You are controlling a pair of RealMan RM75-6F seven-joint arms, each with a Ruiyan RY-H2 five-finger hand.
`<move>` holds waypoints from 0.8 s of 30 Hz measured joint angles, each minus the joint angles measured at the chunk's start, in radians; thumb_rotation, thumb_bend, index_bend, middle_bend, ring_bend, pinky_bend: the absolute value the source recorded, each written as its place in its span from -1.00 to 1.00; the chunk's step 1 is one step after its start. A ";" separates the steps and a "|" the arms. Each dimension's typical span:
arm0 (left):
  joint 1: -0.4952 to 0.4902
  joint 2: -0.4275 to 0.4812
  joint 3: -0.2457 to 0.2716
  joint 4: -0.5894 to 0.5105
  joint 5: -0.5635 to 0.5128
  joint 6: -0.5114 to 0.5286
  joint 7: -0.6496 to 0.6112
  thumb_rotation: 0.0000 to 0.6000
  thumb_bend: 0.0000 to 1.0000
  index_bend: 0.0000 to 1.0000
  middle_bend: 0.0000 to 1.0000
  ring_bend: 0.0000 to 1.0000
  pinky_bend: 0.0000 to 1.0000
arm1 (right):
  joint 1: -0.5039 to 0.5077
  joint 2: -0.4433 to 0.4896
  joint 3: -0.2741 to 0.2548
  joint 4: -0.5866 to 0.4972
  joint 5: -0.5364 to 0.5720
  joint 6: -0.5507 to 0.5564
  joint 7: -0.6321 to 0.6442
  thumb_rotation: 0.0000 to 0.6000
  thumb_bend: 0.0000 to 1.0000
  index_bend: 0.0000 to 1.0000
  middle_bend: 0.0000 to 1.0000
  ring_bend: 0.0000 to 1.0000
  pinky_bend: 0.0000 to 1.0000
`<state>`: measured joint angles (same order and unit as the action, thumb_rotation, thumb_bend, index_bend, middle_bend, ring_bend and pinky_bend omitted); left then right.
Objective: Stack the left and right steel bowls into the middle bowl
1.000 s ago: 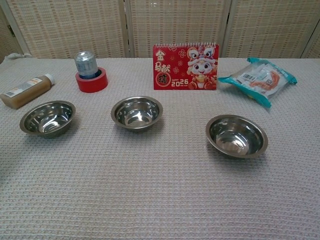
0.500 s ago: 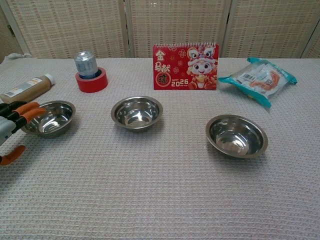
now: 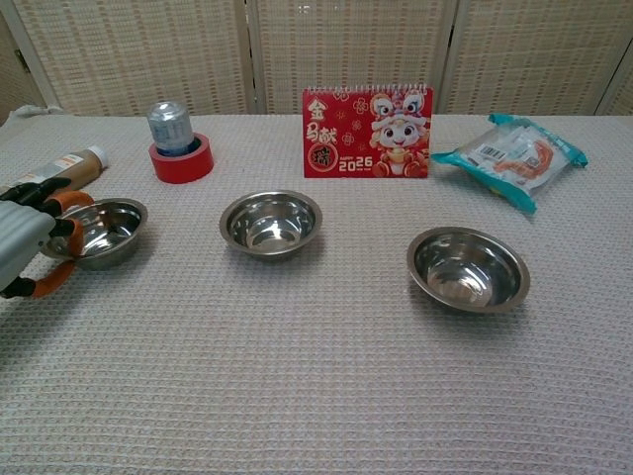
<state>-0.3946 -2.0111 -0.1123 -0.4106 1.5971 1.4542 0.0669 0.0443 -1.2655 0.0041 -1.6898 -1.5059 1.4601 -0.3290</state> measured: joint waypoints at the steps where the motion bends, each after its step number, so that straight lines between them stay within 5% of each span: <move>1: -0.007 -0.011 0.000 0.018 0.001 0.021 -0.017 1.00 -0.02 0.56 -0.59 -0.90 -0.76 | 0.000 0.002 0.000 -0.001 0.002 -0.001 0.003 1.00 -0.70 -1.00 -1.00 -1.00 -1.00; 10: -0.093 -0.057 -0.020 0.040 -0.001 0.149 -0.135 1.00 -0.03 0.51 -0.55 -0.86 -0.74 | 0.002 0.016 0.000 -0.015 0.019 -0.018 0.009 1.00 -0.70 -1.00 -1.00 -1.00 -1.00; 19: -0.230 -0.109 -0.019 -0.016 0.011 0.080 -0.041 1.00 -0.03 0.38 -0.60 -0.90 -0.75 | -0.002 0.034 0.013 -0.024 0.034 -0.004 0.030 1.00 -0.70 -1.00 -1.00 -1.00 -1.00; 21: -0.246 -0.122 -0.012 -0.020 0.014 0.051 -0.015 1.00 -0.03 0.24 -0.62 -0.91 -0.75 | -0.007 0.039 0.019 -0.025 0.036 0.010 0.041 1.00 -0.70 -1.00 -1.00 -1.00 -1.00; 24: -0.267 -0.145 0.000 -0.023 0.014 0.002 0.039 1.00 -0.03 -0.25 -0.70 -0.98 -0.77 | -0.009 0.045 0.021 -0.027 0.041 0.008 0.050 1.00 -0.70 -1.00 -1.00 -1.00 -1.00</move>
<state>-0.6614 -2.1557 -0.1128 -0.4336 1.6115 1.4563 0.1064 0.0352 -1.2205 0.0250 -1.7163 -1.4647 1.4682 -0.2795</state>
